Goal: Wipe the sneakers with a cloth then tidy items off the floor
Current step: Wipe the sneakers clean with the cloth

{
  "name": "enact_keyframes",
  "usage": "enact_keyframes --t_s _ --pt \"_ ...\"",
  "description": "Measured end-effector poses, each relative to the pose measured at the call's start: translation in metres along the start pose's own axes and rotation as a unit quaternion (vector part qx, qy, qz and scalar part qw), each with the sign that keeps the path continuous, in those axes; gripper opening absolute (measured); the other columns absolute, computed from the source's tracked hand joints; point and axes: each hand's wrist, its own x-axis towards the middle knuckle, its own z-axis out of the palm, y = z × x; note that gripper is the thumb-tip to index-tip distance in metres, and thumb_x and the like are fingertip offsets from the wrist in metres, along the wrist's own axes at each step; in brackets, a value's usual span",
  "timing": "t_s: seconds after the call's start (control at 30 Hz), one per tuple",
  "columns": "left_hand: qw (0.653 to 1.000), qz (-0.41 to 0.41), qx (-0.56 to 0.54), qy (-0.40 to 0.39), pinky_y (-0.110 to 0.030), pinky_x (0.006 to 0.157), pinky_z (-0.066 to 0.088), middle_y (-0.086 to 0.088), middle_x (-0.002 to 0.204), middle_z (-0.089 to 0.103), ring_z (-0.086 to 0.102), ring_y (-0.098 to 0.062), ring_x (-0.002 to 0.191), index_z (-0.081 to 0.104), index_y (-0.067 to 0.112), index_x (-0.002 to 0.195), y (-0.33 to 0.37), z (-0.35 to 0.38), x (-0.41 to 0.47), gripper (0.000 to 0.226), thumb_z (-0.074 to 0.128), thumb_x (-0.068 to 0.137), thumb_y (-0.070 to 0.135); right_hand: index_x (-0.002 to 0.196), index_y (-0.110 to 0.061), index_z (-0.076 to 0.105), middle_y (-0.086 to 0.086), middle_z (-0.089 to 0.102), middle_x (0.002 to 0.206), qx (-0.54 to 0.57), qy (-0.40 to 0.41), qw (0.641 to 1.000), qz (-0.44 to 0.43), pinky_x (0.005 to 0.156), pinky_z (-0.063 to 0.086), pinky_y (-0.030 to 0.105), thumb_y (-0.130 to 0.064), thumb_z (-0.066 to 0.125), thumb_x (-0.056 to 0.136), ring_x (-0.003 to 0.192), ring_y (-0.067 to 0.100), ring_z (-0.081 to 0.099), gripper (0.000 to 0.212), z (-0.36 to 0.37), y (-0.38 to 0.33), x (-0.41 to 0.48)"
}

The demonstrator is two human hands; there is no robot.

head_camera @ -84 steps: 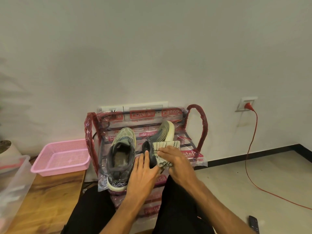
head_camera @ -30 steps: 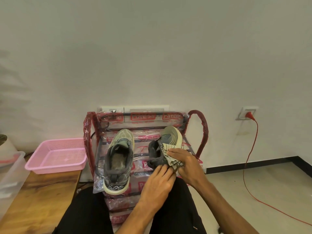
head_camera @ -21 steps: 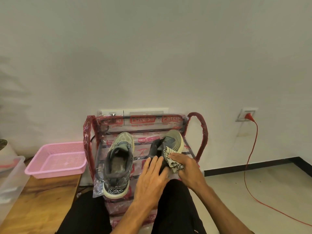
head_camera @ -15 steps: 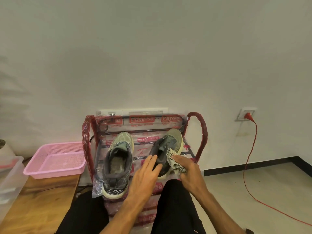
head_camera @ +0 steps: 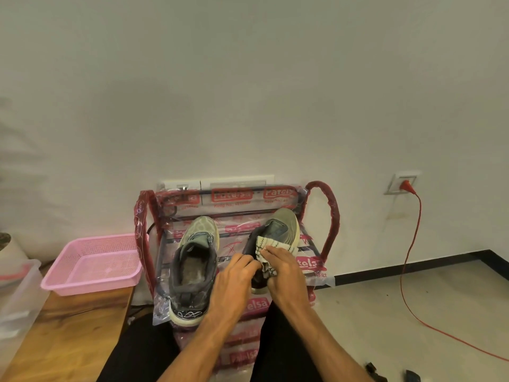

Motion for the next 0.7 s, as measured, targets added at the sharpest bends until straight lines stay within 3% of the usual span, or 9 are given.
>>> enact_keyframes --t_s 0.1,0.23,0.33,0.4,0.47,0.53,0.6,0.7 --pt "1.0 -0.006 0.006 -0.009 -0.02 0.061 0.048 0.007 0.098 0.065 0.06 -0.008 0.09 0.07 0.02 0.101 0.002 -0.002 -0.001 0.032 0.078 0.073 0.008 0.128 -0.013 0.063 0.004 0.062 0.13 0.002 -0.011 1.0 -0.015 0.105 0.024 0.017 0.013 0.068 0.07 0.125 0.019 0.052 0.064 -0.007 0.004 -0.01" --pt "1.0 -0.005 0.004 -0.025 -0.02 0.066 0.046 0.006 0.103 0.065 0.059 -0.009 0.095 0.07 0.02 0.107 0.006 -0.002 -0.001 0.026 0.071 0.083 0.012 0.12 -0.011 0.067 0.006 0.068 0.119 -0.078 -0.027 0.995 -0.05 0.095 0.051 0.037 0.005 0.086 0.059 0.112 0.024 0.062 0.066 -0.01 0.014 0.002" --pt "1.0 -0.01 0.009 -0.022 -0.025 0.069 0.049 0.006 0.105 0.064 0.059 -0.011 0.098 0.07 0.02 0.109 0.0 -0.001 0.0 0.025 0.067 0.086 0.012 0.123 -0.011 0.066 0.006 0.066 0.122 -0.105 -0.024 0.994 -0.016 0.094 0.051 0.038 0.002 0.081 0.07 0.113 0.025 0.061 0.057 -0.008 0.011 0.016" --pt "1.0 -0.015 0.011 -0.025 -0.026 0.068 0.05 0.006 0.104 0.064 0.059 -0.012 0.098 0.069 0.021 0.108 0.0 -0.001 0.002 0.024 0.068 0.085 0.012 0.128 -0.014 0.063 0.003 0.063 0.128 -0.061 -0.024 0.998 0.018 0.101 0.047 0.034 0.004 0.067 0.08 0.12 0.022 0.055 0.051 -0.007 0.01 0.017" --pt "0.999 -0.014 0.015 -0.027 -0.025 0.069 0.048 0.008 0.106 0.062 0.056 -0.01 0.1 0.067 0.022 0.11 0.001 0.0 0.003 0.024 0.063 0.088 0.013 0.124 -0.018 0.066 -0.003 0.065 0.124 0.006 -0.02 0.999 0.03 0.098 0.046 0.022 0.005 0.063 0.081 0.117 0.015 0.056 0.048 -0.008 0.006 0.01" --pt "1.0 -0.013 0.007 -0.023 -0.023 0.065 0.043 0.006 0.102 0.062 0.057 -0.011 0.095 0.067 0.019 0.105 0.001 0.0 0.003 0.022 0.063 0.086 0.009 0.124 -0.017 0.066 -0.006 0.063 0.124 0.026 -0.021 0.999 0.007 0.095 0.036 0.01 0.005 0.061 0.082 0.116 0.009 0.052 0.048 -0.011 -0.001 -0.003" --pt "1.0 -0.015 0.005 -0.026 -0.021 0.063 0.041 0.005 0.097 0.064 0.057 -0.011 0.091 0.068 0.017 0.102 0.001 0.002 0.001 0.022 0.066 0.083 0.006 0.127 -0.016 0.064 -0.005 0.062 0.127 0.016 -0.022 1.0 -0.016 0.097 0.032 0.014 0.006 0.064 0.078 0.118 0.013 0.051 0.053 -0.012 0.0 -0.01" --pt "1.0 -0.017 0.004 -0.014 -0.022 0.07 0.047 0.006 0.101 0.066 0.057 -0.01 0.095 0.069 0.019 0.107 -0.001 0.003 0.001 0.023 0.065 0.087 0.009 0.118 -0.016 0.069 -0.002 0.066 0.117 -0.062 -0.04 0.995 -0.06 0.093 0.049 0.029 0.001 0.084 0.06 0.109 0.019 0.059 0.062 -0.004 0.01 -0.004"
